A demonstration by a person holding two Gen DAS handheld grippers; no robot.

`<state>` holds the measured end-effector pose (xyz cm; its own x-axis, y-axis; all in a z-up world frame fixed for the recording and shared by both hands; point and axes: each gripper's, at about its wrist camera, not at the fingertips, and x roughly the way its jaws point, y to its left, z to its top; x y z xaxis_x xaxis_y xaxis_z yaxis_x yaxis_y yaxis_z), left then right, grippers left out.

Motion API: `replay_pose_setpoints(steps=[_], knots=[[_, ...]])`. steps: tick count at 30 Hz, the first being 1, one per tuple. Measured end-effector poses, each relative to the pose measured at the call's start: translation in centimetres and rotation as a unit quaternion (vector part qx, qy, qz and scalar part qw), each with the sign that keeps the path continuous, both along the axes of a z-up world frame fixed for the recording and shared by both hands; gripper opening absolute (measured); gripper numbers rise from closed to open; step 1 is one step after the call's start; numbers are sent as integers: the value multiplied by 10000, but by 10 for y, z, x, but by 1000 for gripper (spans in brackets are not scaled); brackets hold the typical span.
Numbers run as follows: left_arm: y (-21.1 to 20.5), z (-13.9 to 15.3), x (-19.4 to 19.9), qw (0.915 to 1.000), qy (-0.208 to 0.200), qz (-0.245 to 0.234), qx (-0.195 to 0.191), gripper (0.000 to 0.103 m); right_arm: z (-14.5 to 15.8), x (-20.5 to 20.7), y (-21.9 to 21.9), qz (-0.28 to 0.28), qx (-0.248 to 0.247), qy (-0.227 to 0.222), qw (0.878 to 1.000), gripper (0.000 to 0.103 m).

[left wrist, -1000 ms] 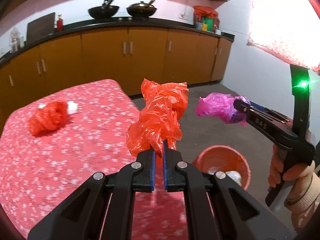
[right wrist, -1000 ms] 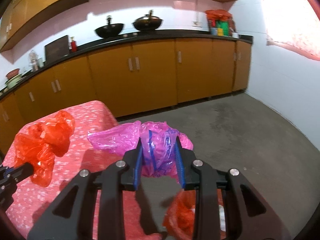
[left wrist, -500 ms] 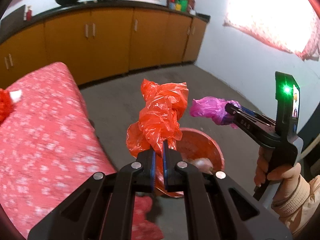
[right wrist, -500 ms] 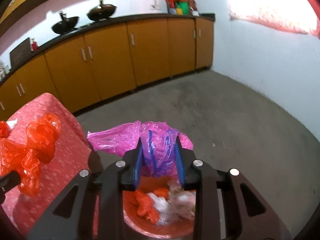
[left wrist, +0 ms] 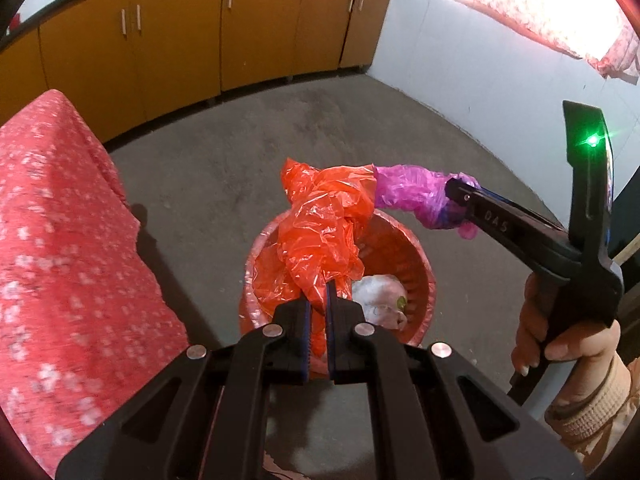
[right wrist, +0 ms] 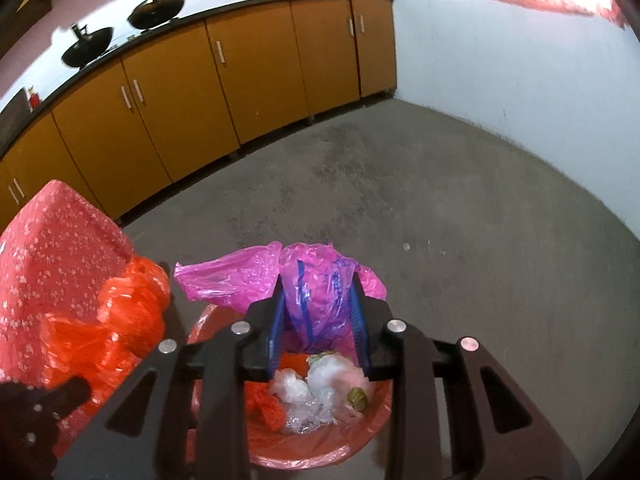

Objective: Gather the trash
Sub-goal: 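Carry both bags over the basket and open both tools, then return both tools to the table toward the red bag and white tissue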

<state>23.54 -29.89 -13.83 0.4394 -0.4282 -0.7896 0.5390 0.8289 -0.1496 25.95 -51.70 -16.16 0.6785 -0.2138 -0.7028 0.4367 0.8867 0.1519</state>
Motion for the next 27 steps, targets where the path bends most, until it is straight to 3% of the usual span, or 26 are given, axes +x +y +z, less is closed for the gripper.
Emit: replay_pose_setpoints(steps=[7,10,12,13,19,27], knots=[[-12,-16,14,9997,242,16,81,7,-11,-1,-18,-165,203,-16,9997,30],[-16,-23,16,9994,344,5,105,18,-16,3,-17,-148,305,14,9994,30],[-14,-22,16,9995,314,72,57,34,-19,6,-11,-62,379,66,9992,31],[-12,-21,15,9996,277,103,40,36,-22,7,-11,-19,391,88,9992,34],[17,-5,20,9985,135,525,-68,38,-31,12,5,167,420,222,9987,44],[68,27,16,9945,-131,999,-290,41,-9,10,21,222,377,91,9990,46]])
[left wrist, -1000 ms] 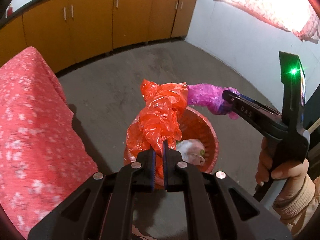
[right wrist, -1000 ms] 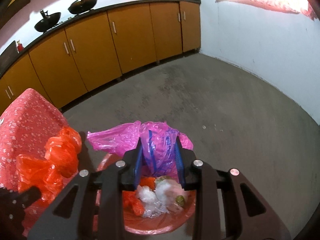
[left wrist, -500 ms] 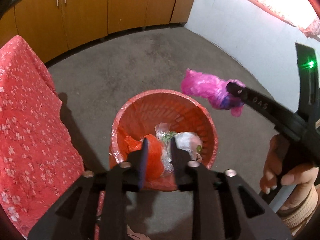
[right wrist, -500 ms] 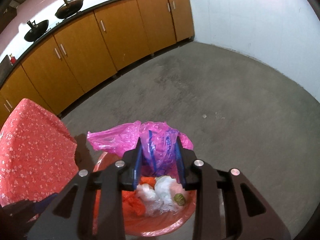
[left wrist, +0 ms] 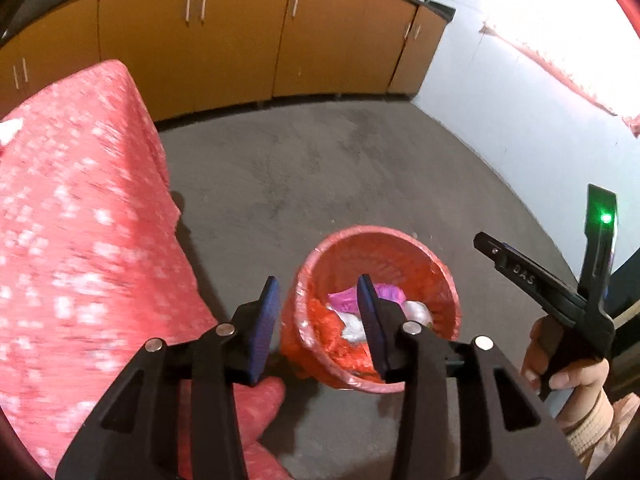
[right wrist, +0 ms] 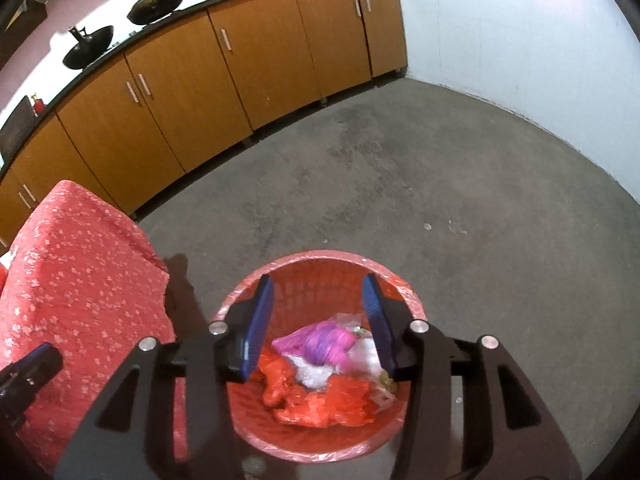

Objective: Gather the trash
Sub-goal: 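Return both tools to the table toward the red bag and white tissue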

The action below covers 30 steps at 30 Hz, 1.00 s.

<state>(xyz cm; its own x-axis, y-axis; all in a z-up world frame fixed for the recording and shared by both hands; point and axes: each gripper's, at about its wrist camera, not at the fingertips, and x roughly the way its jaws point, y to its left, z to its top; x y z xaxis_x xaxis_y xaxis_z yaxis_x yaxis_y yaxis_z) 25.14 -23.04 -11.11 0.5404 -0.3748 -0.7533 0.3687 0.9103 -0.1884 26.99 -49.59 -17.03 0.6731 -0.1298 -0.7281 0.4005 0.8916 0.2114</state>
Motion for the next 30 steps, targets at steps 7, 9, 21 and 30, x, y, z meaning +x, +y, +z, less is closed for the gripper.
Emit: replay_pose_setpoints(steps=[7,9,21,30], knots=[[68,41,-4,9975,-293,471,-428,42,41,14,44,496,-120,-289,9983,46],[92,51,-5,9960,-444,656,-409,46,56,19,61,671,-104,-410,9969,46],[262,63,-6,9684,-1027,2251,309,48,129,61,219,2273,-153,-967,9689,46],[387,65,-29,9338,-1117,3366,477,49,148,96,394,3593,-168,-984,9279,46]])
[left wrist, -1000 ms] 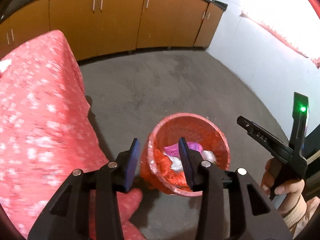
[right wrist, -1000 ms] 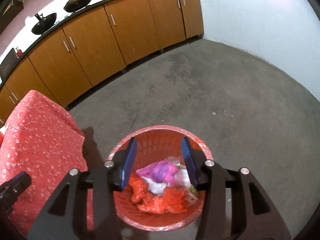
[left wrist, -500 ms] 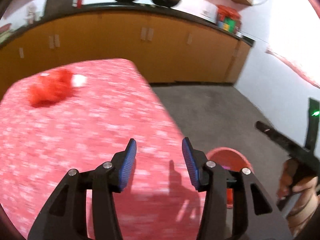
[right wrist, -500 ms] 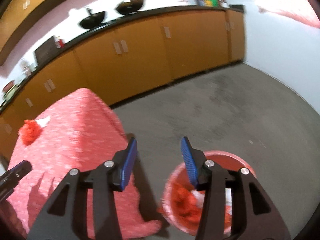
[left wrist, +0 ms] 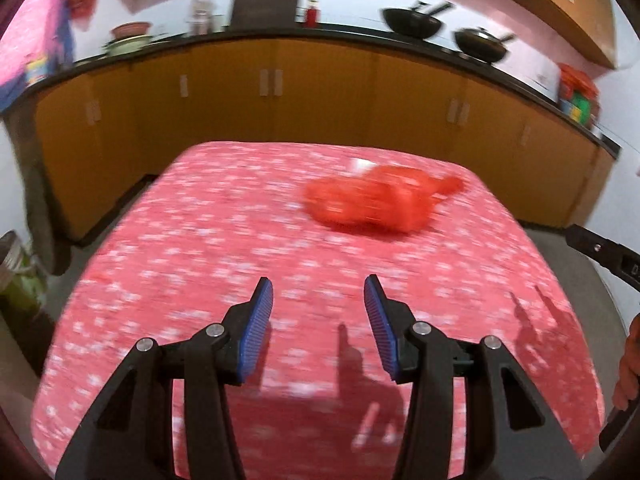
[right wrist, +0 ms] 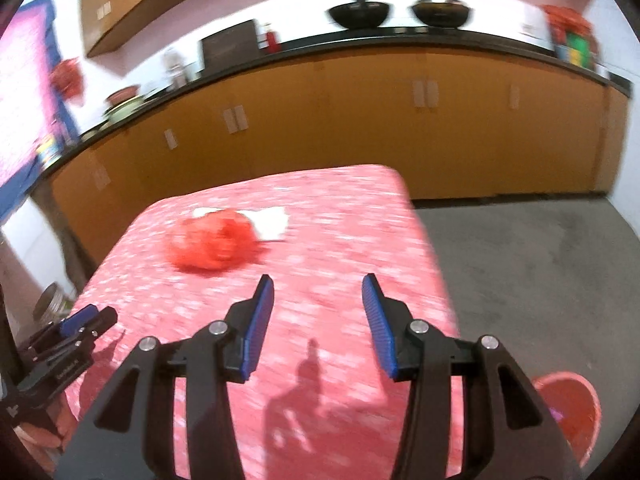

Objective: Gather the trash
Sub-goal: 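Return both tools to the table toward the red bag and white tissue, then grasp the red plastic bag with the right tool while the left tool grasps the white tissue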

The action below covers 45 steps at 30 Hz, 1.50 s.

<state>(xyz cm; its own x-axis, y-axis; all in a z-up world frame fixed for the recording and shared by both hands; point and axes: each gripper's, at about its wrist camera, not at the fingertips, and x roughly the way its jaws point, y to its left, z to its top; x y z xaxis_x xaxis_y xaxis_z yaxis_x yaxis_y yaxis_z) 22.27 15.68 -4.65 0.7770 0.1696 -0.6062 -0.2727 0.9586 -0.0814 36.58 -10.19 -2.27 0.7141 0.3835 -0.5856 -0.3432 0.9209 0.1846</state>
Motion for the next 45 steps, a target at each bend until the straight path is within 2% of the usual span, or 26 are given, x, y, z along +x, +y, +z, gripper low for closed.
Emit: replay_pose_setpoints(steps=[4,8,10,16,17,18,19,20,23,28,33,37,45], knots=[[39,-1,-3,9994,-31,339,-19,50,-1,13,60,237,9,42,9997,52],[71,-7,-8,9980,15,606,-165,50,1,24,105,414,-15,-29,9991,53],[85,-7,-11,9967,1,715,-375,50,0,28,124,490,-99,-97,9987,56],[100,-9,-12,9955,-6,773,-553,50,-15,46,169,456,-609,-106,9970,59],[101,-10,-12,9955,3,763,-567,50,-18,48,171,434,-688,-70,9967,54],[100,-10,-12,9956,11,750,-570,50,-23,51,174,404,-797,-6,9960,45],[99,-10,-11,9958,25,718,-571,50,-27,53,175,393,-904,65,9951,21],[99,-10,-10,9959,30,701,-570,51,-31,56,174,429,-931,173,9946,10],[97,-10,-6,9960,16,665,-597,51,-36,51,165,533,-824,254,9948,4],[85,-9,10,9969,7,539,-578,51,-35,36,142,545,-652,170,9962,3],[61,-5,32,9990,-88,231,-366,55,-33,23,105,387,-534,108,9978,3],[37,-1,55,9996,-208,-85,-198,57,-29,19,73,24,-613,-82,9981,3],[-9,0,98,9977,-167,-649,116,61,-35,28,21,-1020,-217,129,9945,3]])
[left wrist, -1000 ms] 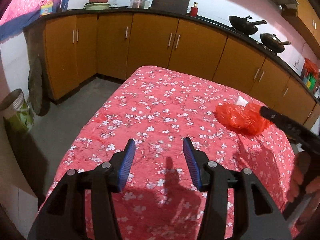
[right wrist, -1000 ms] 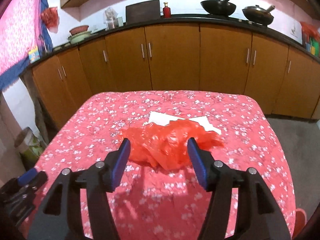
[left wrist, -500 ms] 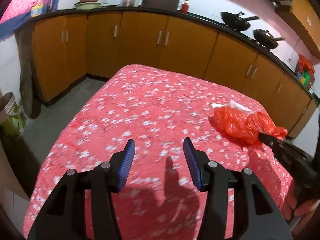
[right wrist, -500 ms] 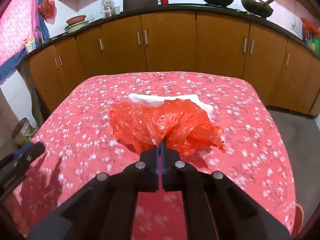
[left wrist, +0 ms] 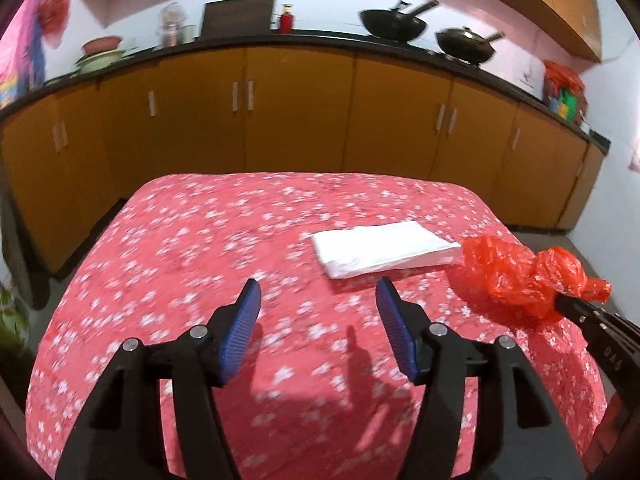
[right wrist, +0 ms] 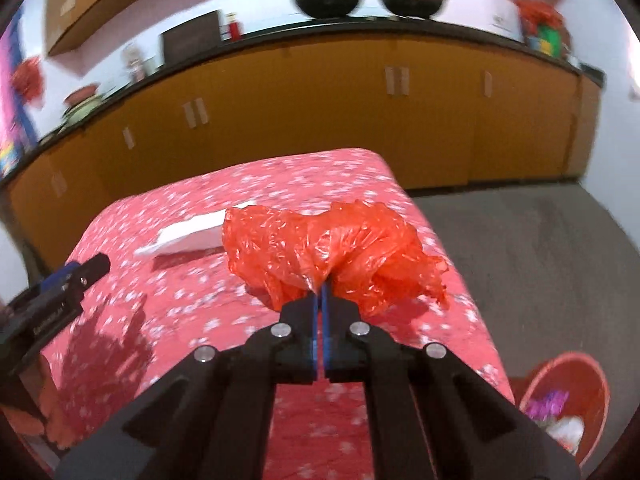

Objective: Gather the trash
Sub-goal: 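Grasp the red plastic bag with the right tool while the left tool grasps the white tissue, then lift both held items and carry them toward the red basket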

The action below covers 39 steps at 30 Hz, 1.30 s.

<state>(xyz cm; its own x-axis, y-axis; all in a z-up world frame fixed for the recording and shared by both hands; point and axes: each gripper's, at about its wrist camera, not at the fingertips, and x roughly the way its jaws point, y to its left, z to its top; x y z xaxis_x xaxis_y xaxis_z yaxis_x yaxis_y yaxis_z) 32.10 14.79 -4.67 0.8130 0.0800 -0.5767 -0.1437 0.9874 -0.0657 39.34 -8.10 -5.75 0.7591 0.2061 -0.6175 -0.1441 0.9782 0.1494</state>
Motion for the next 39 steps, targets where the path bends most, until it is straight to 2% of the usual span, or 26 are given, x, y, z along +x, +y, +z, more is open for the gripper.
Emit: replay_pose_setpoints(steps=[6,11,15,18,19,21,23,29,35,39], knots=[[-17,-3,26,9991,111,-377,152,65,-6,5,-15,-244,316,138,9991,3],[-26,-16,58,9963,682,-457,263,64,-7,5,-16,-226,411,146,9988,3],[-19,-29,75,9923,1158,-445,53,42,-7,5,-21,-213,492,180,9984,3],[-18,-34,79,9903,1304,-476,4,33,-8,6,-21,-201,523,218,9982,3],[-18,-33,80,9906,1280,-482,-11,31,-8,6,-21,-191,521,225,9982,3],[-17,-34,81,9903,1295,-497,-64,11,-8,6,-19,-170,494,230,9984,3],[-14,-33,80,9908,1236,-526,-195,2,-8,7,-18,-161,467,233,9985,3],[-4,-17,57,9965,607,-440,-374,1,-7,7,-17,-138,470,222,9986,3],[7,-15,17,9962,503,-413,-577,1,-5,-3,-18,-46,460,144,9988,3],[12,-14,-13,9974,492,-237,-462,1,-2,-9,-18,21,484,112,9988,3]])
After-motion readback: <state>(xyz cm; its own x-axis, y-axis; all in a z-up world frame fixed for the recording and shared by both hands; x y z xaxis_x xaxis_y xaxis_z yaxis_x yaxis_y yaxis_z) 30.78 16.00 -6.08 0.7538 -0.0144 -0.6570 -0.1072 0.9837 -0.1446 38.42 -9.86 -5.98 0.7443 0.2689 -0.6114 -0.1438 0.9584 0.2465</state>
